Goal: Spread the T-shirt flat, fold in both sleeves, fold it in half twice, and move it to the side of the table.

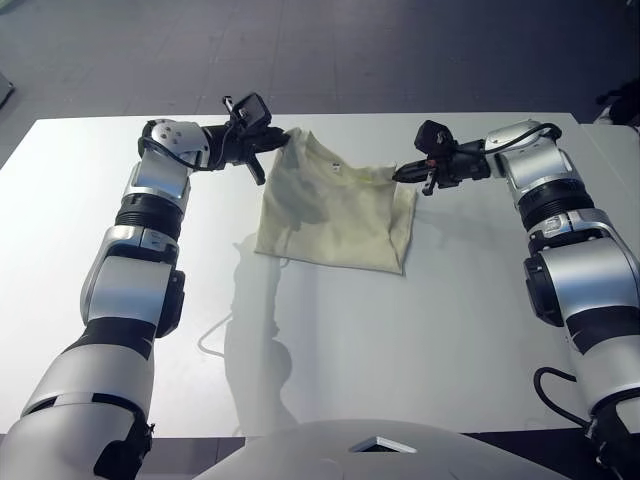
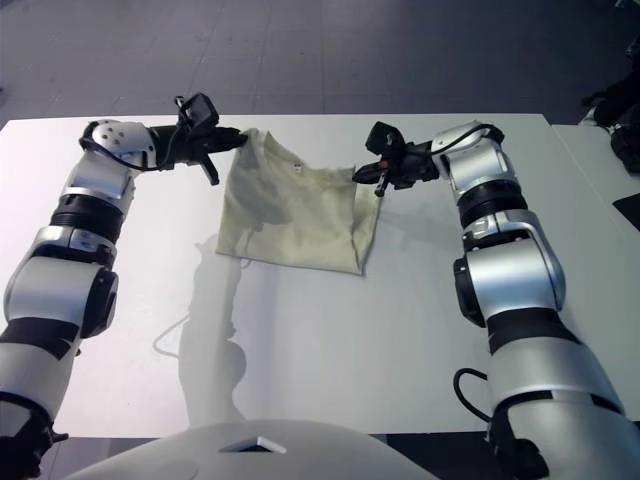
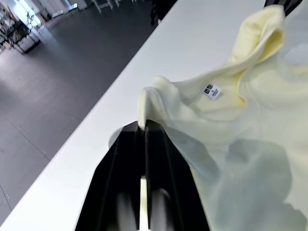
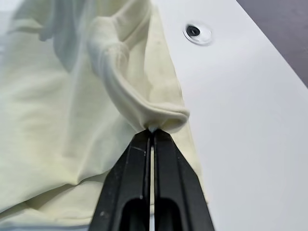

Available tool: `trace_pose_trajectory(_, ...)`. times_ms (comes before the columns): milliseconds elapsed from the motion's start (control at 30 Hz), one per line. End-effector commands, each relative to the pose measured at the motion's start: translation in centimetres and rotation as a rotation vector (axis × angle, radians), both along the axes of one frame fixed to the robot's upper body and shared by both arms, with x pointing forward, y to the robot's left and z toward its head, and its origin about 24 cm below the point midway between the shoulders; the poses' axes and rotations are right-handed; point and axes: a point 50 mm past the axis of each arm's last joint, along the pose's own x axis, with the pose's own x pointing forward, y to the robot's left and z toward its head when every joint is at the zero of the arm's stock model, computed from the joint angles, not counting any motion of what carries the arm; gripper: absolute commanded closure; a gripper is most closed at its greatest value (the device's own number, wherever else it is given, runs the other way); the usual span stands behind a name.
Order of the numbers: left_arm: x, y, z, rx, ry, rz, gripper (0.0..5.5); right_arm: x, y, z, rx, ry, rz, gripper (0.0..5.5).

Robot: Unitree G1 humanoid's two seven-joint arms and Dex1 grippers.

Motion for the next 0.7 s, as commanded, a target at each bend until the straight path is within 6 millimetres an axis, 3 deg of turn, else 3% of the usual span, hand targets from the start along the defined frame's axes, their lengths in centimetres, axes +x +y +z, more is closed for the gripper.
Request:
trace_pose_trajectory(33, -0.3, -1.0, -2.7, 0.044, 0.063, 0.000, 5.50, 0.4, 0.9, -0.8, -0.021, -0.003, -0.041, 5.48)
trace_pose_trajectory(200, 0.2, -2.1, -4.0, 0.029, 0.058, 0.095, 5.50, 0.4, 1.7, -2.9, -0.054, 0.001, -0.130, 5.48)
trace_pose_trajectory(367, 0.9, -2.1, -4.0, 0.080, -0.002, 0.219, 5.50, 1.0, 1.9, -3.4, -0.069, -0.074, -0.264, 5.48)
trace_pose_trajectory(500, 1.5, -2.2, -2.7, 0.047, -0.092, 0.287, 4.76, 1.7, 2.0, -3.1, -0.041, -0.169, -0.399, 4.84)
trace_pose_trajectory(633, 1.7, -2.0, -1.5, -0.003, -0.153, 0.284, 4.13, 1.8, 3.1, -2.7, 0.062, -0.198, -0.406, 4.24)
trace_pose_trajectory(700, 1.6, -1.2, -1.2, 0.052, -0.219, 0.272, 3.76, 1.9, 3.6, -2.3, 0.104, -0.220, -0.385, 3.89)
